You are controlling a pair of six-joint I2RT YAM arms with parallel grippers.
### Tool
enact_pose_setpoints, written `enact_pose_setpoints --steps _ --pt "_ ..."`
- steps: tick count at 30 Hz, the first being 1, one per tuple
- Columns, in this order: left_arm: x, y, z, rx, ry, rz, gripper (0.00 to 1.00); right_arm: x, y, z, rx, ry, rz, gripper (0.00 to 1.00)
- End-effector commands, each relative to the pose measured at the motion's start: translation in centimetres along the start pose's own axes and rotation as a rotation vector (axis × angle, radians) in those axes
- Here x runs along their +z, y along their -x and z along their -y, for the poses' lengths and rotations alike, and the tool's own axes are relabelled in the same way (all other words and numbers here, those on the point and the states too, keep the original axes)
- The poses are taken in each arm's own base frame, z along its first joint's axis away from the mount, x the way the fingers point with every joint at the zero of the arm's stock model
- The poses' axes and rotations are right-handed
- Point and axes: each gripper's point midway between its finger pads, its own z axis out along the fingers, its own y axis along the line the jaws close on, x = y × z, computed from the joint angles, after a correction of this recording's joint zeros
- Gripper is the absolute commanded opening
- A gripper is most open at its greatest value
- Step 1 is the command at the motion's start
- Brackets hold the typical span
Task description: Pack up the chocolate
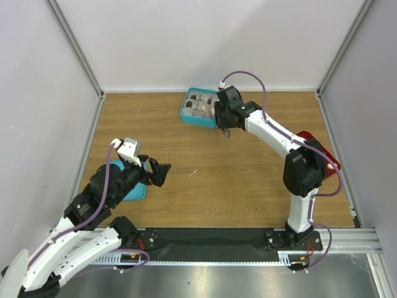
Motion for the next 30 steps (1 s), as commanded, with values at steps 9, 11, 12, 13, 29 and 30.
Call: enact_pose_setpoints --steps 9,11,12,13,29,30 --pt "0.4 0.7 -0.1 0.013 0.009 0.020 1.00 0.4 -0.4 -0.4 -0.039 -0.042 0.005 0.46" --pt "0.4 0.7 -0.1 0.013 0.010 0.020 1.00 0.4 -0.4 -0.3 -0.041 -0.051 0.005 0.46" --pt "0.4 0.7 -0.1 0.012 0.009 0.021 1.00 0.3 -0.4 -0.3 -0.044 -0.055 0.007 0.46" --pt "0.4 0.7 -0.1 0.012 0.008 0.023 1.00 0.2 -0.3 -0.2 -0.044 -0.058 0.007 0.46" --pt "0.5 0.8 -0.1 0.017 0.013 0.022 1.00 -9.5 3.2 3.4 0.021 -0.124 0.103 0.45" --pt "0.5 0.8 -0.1 0.016 0.011 0.025 1.00 -9.4 1.6 4.6 0.035 -0.155 0.069 0.45"
